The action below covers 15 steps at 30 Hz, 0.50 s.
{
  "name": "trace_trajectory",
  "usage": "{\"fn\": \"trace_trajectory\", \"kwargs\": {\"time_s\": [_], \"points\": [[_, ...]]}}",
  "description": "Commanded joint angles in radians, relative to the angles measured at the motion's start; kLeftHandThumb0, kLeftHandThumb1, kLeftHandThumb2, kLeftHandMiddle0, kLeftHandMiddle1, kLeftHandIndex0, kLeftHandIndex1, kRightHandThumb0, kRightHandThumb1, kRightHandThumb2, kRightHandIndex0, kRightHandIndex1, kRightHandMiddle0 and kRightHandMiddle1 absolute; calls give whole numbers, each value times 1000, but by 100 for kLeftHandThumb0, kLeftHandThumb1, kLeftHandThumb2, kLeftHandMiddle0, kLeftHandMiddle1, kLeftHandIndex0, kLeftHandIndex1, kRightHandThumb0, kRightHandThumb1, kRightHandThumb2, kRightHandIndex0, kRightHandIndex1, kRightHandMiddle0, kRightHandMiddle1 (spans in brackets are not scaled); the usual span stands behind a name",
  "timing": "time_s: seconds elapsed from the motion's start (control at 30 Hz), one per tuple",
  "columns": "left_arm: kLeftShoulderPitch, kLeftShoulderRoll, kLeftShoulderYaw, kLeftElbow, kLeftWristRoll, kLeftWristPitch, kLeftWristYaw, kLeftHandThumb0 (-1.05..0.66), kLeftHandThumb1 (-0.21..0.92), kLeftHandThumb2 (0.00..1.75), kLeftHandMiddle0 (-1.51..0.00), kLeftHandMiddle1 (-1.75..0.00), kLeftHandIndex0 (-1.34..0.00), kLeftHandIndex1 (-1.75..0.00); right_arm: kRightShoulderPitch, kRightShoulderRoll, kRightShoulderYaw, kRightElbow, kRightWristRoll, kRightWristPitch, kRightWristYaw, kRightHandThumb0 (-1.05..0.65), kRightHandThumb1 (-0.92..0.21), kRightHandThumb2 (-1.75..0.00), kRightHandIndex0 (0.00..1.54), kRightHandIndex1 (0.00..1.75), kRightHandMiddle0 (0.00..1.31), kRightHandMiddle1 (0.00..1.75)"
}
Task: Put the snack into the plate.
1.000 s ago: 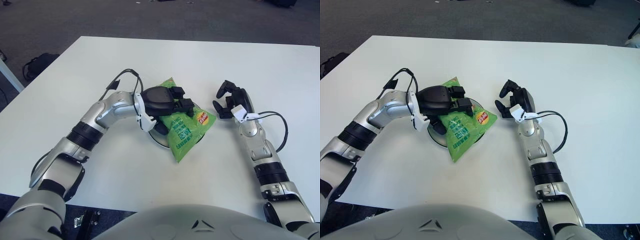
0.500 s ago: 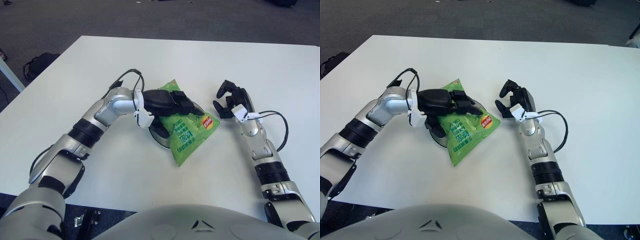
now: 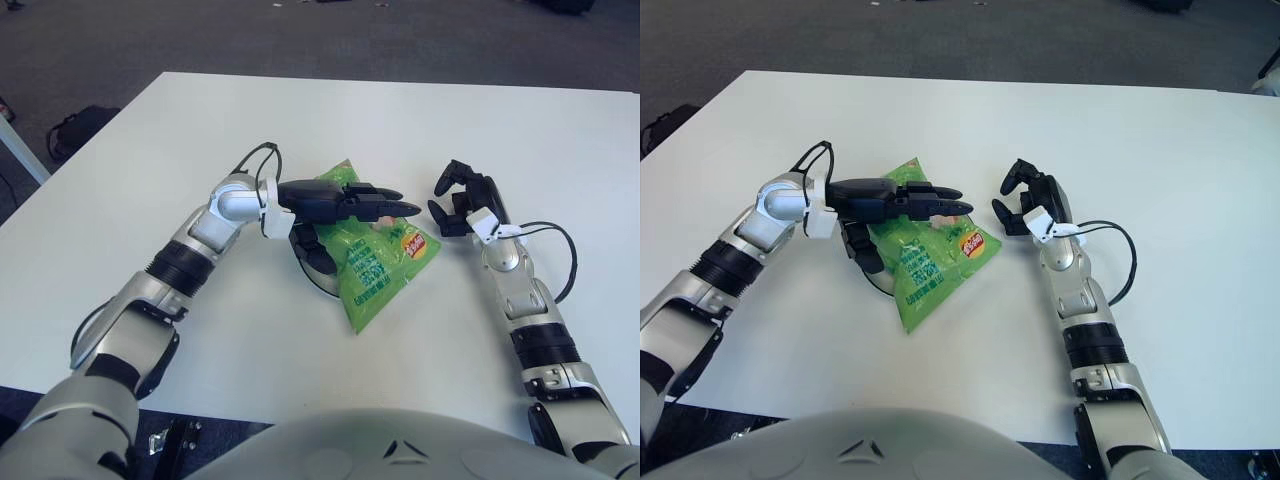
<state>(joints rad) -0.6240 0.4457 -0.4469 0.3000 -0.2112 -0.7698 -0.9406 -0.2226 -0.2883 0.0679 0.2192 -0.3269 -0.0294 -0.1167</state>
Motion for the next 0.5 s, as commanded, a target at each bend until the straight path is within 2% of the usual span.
{"fn": "trace_trajectory", "kwargs": {"time_s": [0.0, 0.1, 0.17, 0.2, 0.33, 0.4, 0.47], "points": [[-3, 0, 68, 4, -97, 37, -43, -105, 92, 53, 0, 0, 0, 0, 84, 22, 35, 80, -7, 70, 36, -48, -33, -130, 125, 175, 61, 175], [51, -30, 117, -39, -160, 105, -14, -105, 92, 52, -2, -1, 0, 0, 87, 10, 51, 77, -48, 50, 8, -48, -32, -131, 126, 175, 61, 175], [83, -48, 143, -79, -224, 193, -4, -105, 92, 50, -4, -2, 0, 0, 87, 5, 59, 77, -63, 47, 1, -49, -31, -132, 126, 175, 62, 175], [93, -50, 155, -99, -270, 262, -11, -105, 92, 49, -5, -3, 0, 0, 86, 3, 60, 79, -65, 46, 2, -49, -31, -133, 126, 175, 62, 175], [99, -67, 193, -136, -369, 441, -25, -104, 92, 41, -7, -3, -2, -3, 85, 0, 61, 85, -66, 42, 6, -49, -30, -134, 126, 175, 63, 175], [95, -82, 213, -138, -387, 490, -22, -103, 92, 37, -7, -3, -1, -9, 85, -2, 61, 86, -65, 41, 9, -49, -30, -134, 126, 175, 63, 175], [76, -107, 259, -97, -372, 488, 14, -101, 92, 34, -8, -3, 0, -12, 86, -5, 62, 87, -63, 39, 14, -49, -30, -134, 126, 175, 63, 175]]}}
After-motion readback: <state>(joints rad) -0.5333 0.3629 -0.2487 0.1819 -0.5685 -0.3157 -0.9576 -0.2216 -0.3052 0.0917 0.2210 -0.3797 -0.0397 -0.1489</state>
